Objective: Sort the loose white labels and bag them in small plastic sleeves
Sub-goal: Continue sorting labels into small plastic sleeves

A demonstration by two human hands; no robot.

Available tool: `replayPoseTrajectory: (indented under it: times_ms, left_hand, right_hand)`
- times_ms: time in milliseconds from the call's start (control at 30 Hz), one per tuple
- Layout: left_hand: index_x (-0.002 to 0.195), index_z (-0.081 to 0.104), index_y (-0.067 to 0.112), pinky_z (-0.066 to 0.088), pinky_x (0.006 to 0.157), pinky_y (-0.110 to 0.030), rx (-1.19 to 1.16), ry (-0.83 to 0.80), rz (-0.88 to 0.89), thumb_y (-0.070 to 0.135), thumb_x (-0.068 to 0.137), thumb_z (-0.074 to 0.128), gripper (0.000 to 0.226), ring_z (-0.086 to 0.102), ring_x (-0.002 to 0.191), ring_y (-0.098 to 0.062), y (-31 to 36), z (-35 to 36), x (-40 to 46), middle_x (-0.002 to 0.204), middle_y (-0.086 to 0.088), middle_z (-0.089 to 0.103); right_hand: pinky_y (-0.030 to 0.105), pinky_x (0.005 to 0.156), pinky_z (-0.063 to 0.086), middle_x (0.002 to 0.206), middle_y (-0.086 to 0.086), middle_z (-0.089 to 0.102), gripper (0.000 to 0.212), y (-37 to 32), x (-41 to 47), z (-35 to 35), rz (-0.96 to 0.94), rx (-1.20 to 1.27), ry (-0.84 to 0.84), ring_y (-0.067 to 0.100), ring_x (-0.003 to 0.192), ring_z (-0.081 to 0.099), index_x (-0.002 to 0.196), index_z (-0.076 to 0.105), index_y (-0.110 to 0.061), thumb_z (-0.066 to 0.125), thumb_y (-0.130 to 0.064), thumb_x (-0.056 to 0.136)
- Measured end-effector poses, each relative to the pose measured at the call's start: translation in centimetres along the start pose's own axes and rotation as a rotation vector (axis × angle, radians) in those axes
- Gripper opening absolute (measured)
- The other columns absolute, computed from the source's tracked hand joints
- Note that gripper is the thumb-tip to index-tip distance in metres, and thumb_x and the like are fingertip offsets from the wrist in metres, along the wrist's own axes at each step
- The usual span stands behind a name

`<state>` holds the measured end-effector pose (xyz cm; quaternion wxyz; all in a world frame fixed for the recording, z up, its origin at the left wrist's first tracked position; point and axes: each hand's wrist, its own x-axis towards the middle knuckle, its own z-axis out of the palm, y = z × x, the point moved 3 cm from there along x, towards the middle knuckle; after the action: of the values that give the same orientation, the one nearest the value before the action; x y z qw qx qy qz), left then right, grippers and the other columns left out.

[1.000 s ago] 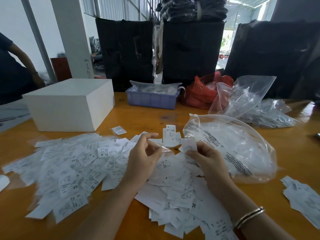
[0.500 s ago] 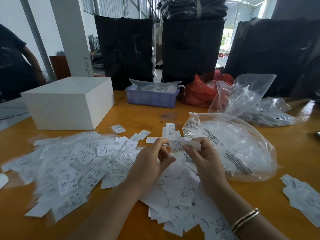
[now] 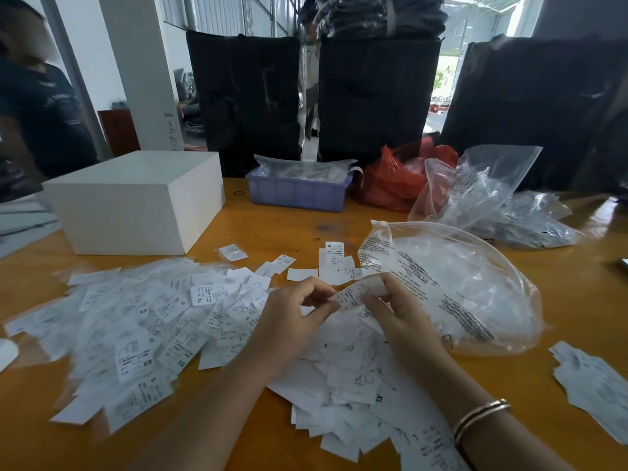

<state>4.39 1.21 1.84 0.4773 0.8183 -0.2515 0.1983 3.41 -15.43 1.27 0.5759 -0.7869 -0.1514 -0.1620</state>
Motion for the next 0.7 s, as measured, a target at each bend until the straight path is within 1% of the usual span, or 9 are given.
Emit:
replayPoseTrajectory:
  times_ms: [67,167,233,300,367,500,600,667,700]
  left_hand:
    - [0.087,0.065,0.027,0.045,0.067,-0.002,-0.025,0.006,-0.018,0.014,0.081,0.072,0.016,0.060,0.083,0.012,-0.1,0.0,0.1,0.082,0.030,0.059]
    - [0.082,0.059,0.038,0.047,0.065,-0.004,-0.055,0.018,-0.050,0.016,0.081,0.071,0.025,0.060,0.081,0.012,-0.2,-0.2,0.2,0.083,0.027,0.060]
    - [0.081,0.058,0.041,0.047,0.064,-0.005,-0.061,0.025,-0.066,0.018,0.082,0.070,0.026,0.060,0.080,0.010,-0.2,-0.2,0.2,0.082,0.026,0.062]
    - [0.081,0.059,0.040,0.046,0.063,-0.005,-0.072,0.035,-0.079,0.018,0.083,0.070,0.025,0.060,0.078,0.009,-0.2,-0.2,0.2,0.079,0.024,0.063]
    - [0.081,0.061,0.038,0.046,0.061,-0.006,-0.098,0.053,-0.096,0.018,0.083,0.070,0.023,0.061,0.076,0.008,-0.3,-0.3,0.3,0.077,0.022,0.064]
    - [0.085,0.061,0.037,0.049,0.065,-0.008,-0.123,0.043,-0.116,0.019,0.083,0.070,0.020,0.062,0.079,0.004,-0.5,-0.2,0.2,0.080,0.019,0.066]
    - [0.088,0.060,0.039,0.048,0.067,-0.007,-0.123,0.025,-0.090,0.016,0.081,0.071,0.026,0.062,0.082,0.005,-0.3,0.1,0.1,0.081,0.022,0.065]
    - [0.092,0.059,0.041,0.048,0.069,-0.006,-0.135,0.020,-0.070,0.013,0.083,0.071,0.031,0.062,0.085,0.006,-0.2,0.1,0.0,0.082,0.024,0.066]
    - [0.094,0.058,0.042,0.047,0.069,-0.006,-0.140,0.010,-0.067,0.013,0.084,0.070,0.033,0.062,0.086,0.006,-0.1,0.2,0.0,0.084,0.026,0.065]
  right_hand:
    - [0.028,0.072,0.049,0.088,-0.002,0.063,0.017,0.0,-0.1,0.2,0.006,0.009,-0.006,0.011,0.082,0.059,0.092,0.058,-0.021,0.052,-0.006,0.094]
    - [0.016,0.068,0.046,0.086,-0.005,0.062,0.019,-0.1,-0.1,-0.1,-0.013,-0.018,0.020,0.002,0.078,0.056,0.091,0.057,-0.024,0.052,-0.006,0.094]
    - [0.012,0.066,0.044,0.082,-0.010,0.062,0.024,-0.3,0.0,-0.2,-0.055,-0.097,0.031,-0.002,0.077,0.055,0.086,0.055,-0.028,0.053,-0.005,0.093]
    - [0.008,0.065,0.043,0.082,-0.020,0.064,0.032,-0.6,0.0,-0.1,-0.102,-0.155,0.012,-0.006,0.079,0.057,0.082,0.054,-0.032,0.053,-0.002,0.092]
    - [0.006,0.065,0.043,0.087,-0.029,0.063,0.035,-0.8,0.0,0.0,-0.128,-0.174,-0.005,-0.007,0.081,0.057,0.080,0.054,-0.034,0.054,-0.001,0.092]
    - [0.009,0.067,0.045,0.090,-0.026,0.063,0.030,-0.8,-0.2,0.1,-0.086,-0.198,-0.039,-0.007,0.082,0.058,0.081,0.055,-0.032,0.052,-0.004,0.093]
    - [0.013,0.069,0.048,0.089,-0.026,0.063,0.024,-0.7,-0.5,0.7,0.006,-0.173,-0.147,-0.005,0.085,0.059,0.095,0.057,-0.036,0.049,-0.012,0.096]
    - [0.019,0.084,0.046,0.096,-0.026,0.062,0.027,-0.6,-0.8,1.3,0.042,-0.210,-0.240,-0.004,0.098,0.055,0.116,0.051,-0.043,0.047,-0.023,0.098]
    - [0.021,0.091,0.038,0.104,-0.029,0.057,0.033,-0.6,-0.9,1.7,0.038,-0.267,-0.286,-0.007,0.107,0.046,0.126,0.043,-0.047,0.045,-0.028,0.099]
